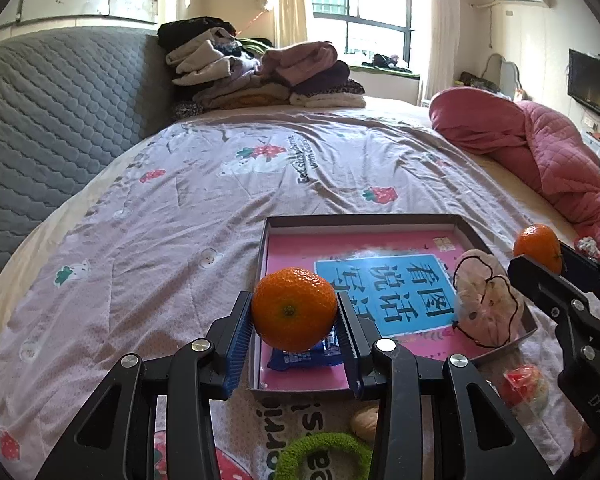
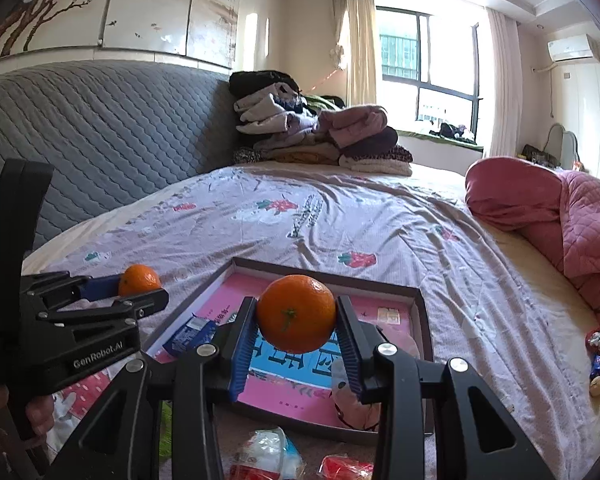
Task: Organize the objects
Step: 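Carry orange in left gripper while right gripper carries its orange toward tray, then lower orange onto picture book and open left gripper while right gripper releases its orange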
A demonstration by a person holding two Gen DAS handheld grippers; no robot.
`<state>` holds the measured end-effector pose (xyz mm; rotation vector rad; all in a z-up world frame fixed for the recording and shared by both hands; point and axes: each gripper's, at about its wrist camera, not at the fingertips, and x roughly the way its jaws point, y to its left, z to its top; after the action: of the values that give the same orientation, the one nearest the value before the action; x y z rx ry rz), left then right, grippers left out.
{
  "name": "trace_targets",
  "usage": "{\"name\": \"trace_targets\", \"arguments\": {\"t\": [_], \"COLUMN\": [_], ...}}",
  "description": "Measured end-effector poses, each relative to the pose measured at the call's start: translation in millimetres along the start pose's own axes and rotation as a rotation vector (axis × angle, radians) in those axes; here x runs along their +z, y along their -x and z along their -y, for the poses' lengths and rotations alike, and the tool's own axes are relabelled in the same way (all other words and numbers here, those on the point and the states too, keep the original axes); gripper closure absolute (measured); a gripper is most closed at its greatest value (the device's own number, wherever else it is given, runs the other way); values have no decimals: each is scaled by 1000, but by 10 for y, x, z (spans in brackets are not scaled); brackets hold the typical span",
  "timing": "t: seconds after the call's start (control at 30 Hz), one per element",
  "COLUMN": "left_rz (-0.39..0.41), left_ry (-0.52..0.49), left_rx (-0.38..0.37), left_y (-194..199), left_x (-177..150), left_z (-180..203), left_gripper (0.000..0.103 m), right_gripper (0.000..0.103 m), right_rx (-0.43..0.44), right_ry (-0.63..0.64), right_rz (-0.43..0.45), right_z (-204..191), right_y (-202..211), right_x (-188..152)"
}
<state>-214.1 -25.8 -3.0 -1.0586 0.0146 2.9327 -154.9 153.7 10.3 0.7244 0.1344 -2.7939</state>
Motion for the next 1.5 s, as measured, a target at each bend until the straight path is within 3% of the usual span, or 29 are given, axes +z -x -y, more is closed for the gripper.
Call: {"name": "trace_targets", "arguments": {"t": [0.3,0.63,1.5], "left_rz": [-67,-137,-252], "left_ry": [-68,-138,-132], "left_rx": [-61,-79,-104], "left_y": [-280,-558,-932], "left_x": [-56,-133,-192], "left_z": [360,653,756], "left_gripper": [62,62,62], "right_gripper": [64,64,64], "right_rx": [5,-14,-13], "right_ry": [-6,15,-1], "right_rz": [-98,-200,-365], "right_z": [175,301,373], "right_y": [-249,-469,-901], "right_x": [-147,-332,-501]}}
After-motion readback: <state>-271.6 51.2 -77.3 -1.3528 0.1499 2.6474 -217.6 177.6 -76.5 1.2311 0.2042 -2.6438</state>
